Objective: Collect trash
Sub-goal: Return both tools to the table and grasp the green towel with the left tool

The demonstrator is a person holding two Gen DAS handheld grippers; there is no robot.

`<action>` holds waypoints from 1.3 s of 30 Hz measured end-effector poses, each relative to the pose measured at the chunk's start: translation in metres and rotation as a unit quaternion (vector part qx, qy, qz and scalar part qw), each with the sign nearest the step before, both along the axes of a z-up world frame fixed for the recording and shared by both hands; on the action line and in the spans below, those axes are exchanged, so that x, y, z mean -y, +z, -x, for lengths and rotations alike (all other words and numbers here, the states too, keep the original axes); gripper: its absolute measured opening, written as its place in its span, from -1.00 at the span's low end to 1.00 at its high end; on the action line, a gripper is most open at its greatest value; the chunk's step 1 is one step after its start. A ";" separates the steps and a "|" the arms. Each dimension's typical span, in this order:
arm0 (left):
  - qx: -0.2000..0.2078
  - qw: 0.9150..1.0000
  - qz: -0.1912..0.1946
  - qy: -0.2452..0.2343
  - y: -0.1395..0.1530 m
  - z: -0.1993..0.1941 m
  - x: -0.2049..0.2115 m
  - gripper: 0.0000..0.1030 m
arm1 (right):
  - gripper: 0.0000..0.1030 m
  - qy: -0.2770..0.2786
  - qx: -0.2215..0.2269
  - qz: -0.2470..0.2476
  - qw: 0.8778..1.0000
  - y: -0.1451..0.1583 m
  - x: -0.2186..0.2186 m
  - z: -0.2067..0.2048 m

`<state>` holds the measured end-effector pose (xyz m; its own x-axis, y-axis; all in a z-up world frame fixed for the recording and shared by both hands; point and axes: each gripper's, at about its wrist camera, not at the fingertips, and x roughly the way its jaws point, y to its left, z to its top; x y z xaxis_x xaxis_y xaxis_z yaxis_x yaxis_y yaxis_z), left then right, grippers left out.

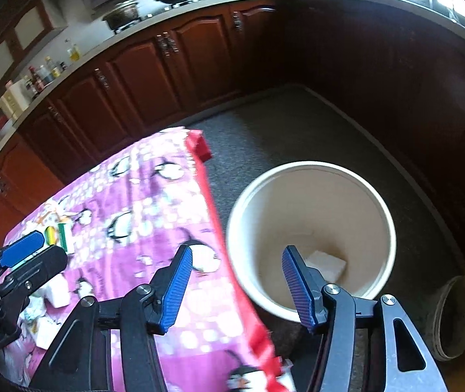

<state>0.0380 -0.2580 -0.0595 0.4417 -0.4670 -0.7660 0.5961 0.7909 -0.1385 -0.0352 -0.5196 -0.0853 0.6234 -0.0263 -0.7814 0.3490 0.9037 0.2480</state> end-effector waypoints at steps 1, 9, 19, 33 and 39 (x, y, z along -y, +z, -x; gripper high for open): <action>-0.001 1.000 0.001 0.004 0.002 0.001 -0.002 0.43 | 0.09 0.005 0.003 -0.001 1.000 0.002 -0.005 -0.001; -0.019 0.999 0.007 0.050 0.008 0.006 -0.080 0.43 | 0.30 0.090 0.015 -0.018 0.996 0.012 -0.074 -0.015; -0.016 0.990 -0.009 0.142 -0.006 0.009 -0.184 0.43 | 0.30 0.150 0.014 -0.025 0.988 0.010 -0.127 -0.023; -0.033 0.977 0.004 0.211 -0.022 -0.006 -0.238 0.43 | 0.31 0.201 0.007 -0.028 0.979 0.010 -0.176 -0.033; -0.035 0.976 0.005 0.213 -0.023 -0.013 -0.240 0.43 | 0.31 0.224 0.000 -0.035 0.974 0.006 -0.192 -0.049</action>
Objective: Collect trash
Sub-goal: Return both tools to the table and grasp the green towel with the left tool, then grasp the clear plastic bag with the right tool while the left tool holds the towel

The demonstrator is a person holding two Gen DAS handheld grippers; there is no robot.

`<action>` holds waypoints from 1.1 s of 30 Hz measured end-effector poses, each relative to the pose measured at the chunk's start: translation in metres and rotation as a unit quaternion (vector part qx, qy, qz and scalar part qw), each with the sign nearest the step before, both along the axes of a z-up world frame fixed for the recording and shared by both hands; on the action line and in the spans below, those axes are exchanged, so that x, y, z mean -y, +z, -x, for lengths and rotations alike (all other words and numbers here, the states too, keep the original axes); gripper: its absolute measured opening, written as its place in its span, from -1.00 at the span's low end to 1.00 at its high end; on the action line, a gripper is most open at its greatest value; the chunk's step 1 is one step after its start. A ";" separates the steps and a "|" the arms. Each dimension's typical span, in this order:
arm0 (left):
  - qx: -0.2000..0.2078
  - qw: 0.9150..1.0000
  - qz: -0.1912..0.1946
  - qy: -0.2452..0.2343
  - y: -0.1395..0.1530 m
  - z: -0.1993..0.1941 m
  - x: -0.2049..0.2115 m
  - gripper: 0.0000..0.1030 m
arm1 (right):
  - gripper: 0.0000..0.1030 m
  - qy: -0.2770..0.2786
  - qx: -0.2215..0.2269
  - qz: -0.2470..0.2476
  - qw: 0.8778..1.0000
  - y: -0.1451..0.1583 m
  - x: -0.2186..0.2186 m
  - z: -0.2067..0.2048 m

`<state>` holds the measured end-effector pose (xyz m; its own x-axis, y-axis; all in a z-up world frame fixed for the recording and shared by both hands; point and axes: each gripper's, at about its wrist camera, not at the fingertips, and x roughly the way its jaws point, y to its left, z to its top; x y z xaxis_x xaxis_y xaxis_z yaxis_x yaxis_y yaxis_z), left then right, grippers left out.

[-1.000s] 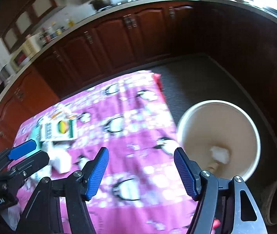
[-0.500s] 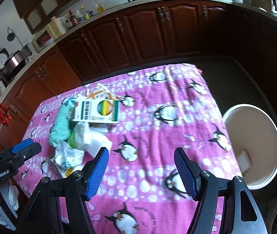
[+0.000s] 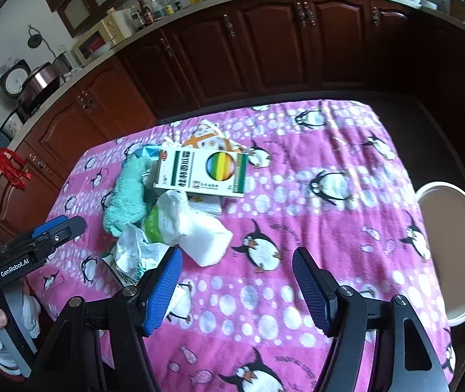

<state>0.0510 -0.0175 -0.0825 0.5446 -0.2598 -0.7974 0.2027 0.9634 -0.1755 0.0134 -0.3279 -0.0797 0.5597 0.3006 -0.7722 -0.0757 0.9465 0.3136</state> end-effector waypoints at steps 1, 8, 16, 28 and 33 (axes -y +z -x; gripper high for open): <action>0.000 1.000 -0.002 0.002 -0.001 -0.002 0.000 0.43 | 0.31 0.002 0.000 -0.001 1.000 0.000 -0.002 -0.002; -0.024 0.999 0.021 -0.002 -0.009 -0.020 -0.005 0.43 | 0.31 0.029 -0.002 -0.009 1.000 -0.004 -0.020 -0.026; -0.066 0.997 0.041 -0.001 -0.026 -0.058 0.002 0.43 | 0.25 0.076 -0.017 -0.022 0.997 -0.018 -0.049 -0.060; -0.086 0.994 0.065 0.014 -0.045 -0.087 0.009 0.18 | -0.09 0.104 -0.040 -0.040 0.993 -0.035 -0.068 -0.083; -0.090 0.994 0.068 -0.006 -0.046 -0.083 0.012 -0.17 | -0.36 0.096 -0.038 -0.050 0.993 -0.042 -0.067 -0.084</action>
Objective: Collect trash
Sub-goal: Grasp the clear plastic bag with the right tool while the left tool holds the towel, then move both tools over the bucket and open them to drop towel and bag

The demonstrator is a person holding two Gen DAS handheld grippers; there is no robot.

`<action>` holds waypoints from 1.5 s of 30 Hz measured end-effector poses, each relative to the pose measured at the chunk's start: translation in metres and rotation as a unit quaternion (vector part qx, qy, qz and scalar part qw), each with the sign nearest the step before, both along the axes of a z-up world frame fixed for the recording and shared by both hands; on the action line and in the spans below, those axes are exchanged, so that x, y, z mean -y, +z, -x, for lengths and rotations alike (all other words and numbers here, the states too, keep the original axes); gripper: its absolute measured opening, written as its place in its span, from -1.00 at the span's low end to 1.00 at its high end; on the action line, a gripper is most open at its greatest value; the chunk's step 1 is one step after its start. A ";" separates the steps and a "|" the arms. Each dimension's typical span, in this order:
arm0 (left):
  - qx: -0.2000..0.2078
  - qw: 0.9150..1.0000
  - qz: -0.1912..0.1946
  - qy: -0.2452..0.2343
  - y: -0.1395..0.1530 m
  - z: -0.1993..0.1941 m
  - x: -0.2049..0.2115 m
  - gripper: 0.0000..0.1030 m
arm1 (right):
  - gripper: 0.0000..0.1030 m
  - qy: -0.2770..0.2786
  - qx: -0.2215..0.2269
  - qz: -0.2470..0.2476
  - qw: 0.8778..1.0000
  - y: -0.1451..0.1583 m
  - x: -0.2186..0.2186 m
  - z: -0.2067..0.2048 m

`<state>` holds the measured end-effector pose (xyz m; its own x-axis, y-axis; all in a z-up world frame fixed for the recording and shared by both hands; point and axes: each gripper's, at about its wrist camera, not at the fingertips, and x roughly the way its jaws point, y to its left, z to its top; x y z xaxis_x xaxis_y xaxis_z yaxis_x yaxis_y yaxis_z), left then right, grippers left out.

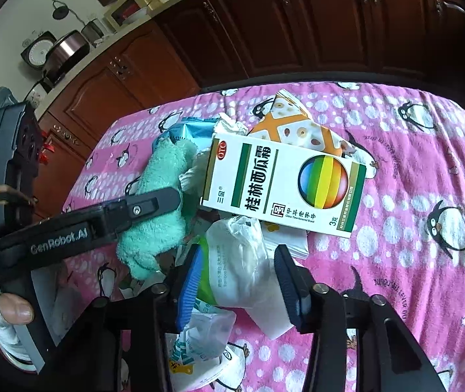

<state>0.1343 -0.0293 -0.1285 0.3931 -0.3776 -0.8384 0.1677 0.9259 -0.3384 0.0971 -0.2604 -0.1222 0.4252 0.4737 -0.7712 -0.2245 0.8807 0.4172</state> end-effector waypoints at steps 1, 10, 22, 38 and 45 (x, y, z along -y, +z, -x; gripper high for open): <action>0.004 1.000 -0.002 -0.002 0.001 0.002 0.000 -0.24 | -0.42 -0.002 0.001 -0.001 1.000 0.000 0.000 0.000; 0.045 0.999 -0.003 -0.006 0.032 0.026 -0.019 -0.32 | -0.78 -0.012 0.038 -0.040 0.998 0.031 0.024 0.024; 0.095 0.994 0.013 -0.047 0.085 0.056 0.003 -0.32 | -0.79 -0.050 0.108 -0.060 0.991 0.087 0.070 0.069; 0.101 0.981 0.009 -0.163 0.097 0.081 0.125 -0.32 | -0.78 -0.170 0.117 -0.034 0.978 0.092 0.186 0.122; 0.097 0.972 0.008 -0.214 0.095 0.089 0.180 -0.32 | -0.78 -0.232 0.113 -0.014 0.966 0.090 0.239 0.141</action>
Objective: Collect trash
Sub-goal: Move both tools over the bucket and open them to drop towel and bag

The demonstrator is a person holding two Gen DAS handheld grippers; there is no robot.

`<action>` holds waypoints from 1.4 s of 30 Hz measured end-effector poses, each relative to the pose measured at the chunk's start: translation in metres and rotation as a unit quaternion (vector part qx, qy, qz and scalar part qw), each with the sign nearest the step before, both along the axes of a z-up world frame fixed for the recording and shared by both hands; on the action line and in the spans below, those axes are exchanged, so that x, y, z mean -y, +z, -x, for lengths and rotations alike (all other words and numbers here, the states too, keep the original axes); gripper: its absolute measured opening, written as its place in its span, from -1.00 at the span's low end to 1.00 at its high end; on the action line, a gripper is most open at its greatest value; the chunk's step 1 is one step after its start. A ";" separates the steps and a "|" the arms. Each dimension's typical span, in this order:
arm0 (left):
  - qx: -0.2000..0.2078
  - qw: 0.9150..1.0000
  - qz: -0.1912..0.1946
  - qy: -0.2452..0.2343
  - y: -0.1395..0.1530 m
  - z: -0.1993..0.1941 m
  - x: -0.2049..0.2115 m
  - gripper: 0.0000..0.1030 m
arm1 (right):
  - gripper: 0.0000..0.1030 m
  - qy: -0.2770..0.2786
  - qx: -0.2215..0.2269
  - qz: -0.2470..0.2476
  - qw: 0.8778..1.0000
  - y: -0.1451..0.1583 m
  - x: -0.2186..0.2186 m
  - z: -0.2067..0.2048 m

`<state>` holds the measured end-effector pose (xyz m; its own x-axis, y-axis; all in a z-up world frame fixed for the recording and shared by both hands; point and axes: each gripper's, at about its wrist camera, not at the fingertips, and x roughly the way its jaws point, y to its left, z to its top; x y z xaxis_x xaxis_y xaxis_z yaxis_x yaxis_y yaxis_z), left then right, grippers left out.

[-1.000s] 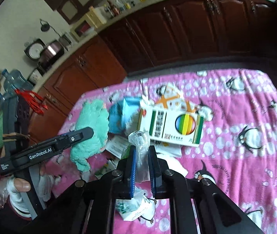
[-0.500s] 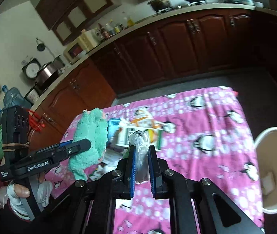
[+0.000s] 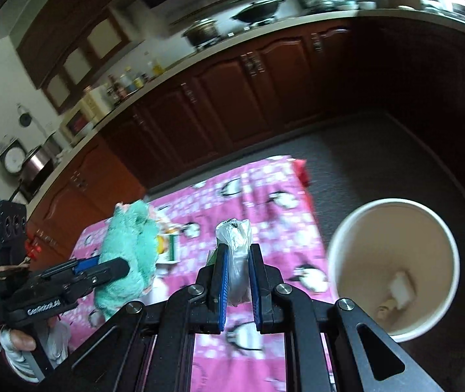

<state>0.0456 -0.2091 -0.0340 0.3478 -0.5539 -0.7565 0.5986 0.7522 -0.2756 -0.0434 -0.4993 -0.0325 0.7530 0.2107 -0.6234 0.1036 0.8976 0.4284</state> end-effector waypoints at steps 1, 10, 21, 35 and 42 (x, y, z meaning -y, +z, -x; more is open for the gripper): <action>-0.001 1.000 -0.001 -0.008 -0.001 0.001 0.009 -0.32 | -0.78 -0.009 -0.002 0.003 1.000 -0.001 0.007 0.003; -0.036 0.997 -0.008 -0.064 -0.022 0.000 0.078 -0.32 | -0.78 -0.087 -0.038 0.010 0.995 -0.029 0.072 0.029; -0.090 0.991 0.007 -0.097 -0.060 -0.006 0.163 -0.31 | -0.78 -0.157 -0.088 0.051 0.982 -0.061 0.113 0.033; -0.100 0.990 0.010 -0.104 -0.068 -0.004 0.157 0.10 | -0.27 -0.169 -0.110 0.025 0.979 -0.072 0.118 0.036; -0.075 0.994 0.000 -0.082 -0.060 0.001 0.127 0.10 | -0.27 -0.156 -0.111 0.026 0.981 -0.069 0.102 0.030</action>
<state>0.0445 -0.3358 -0.0940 0.1358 -0.5941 -0.7928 0.6654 0.6476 -0.3712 -0.0736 -0.6017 -0.1012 0.6207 -0.0439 -0.7828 0.4615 0.8276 0.3195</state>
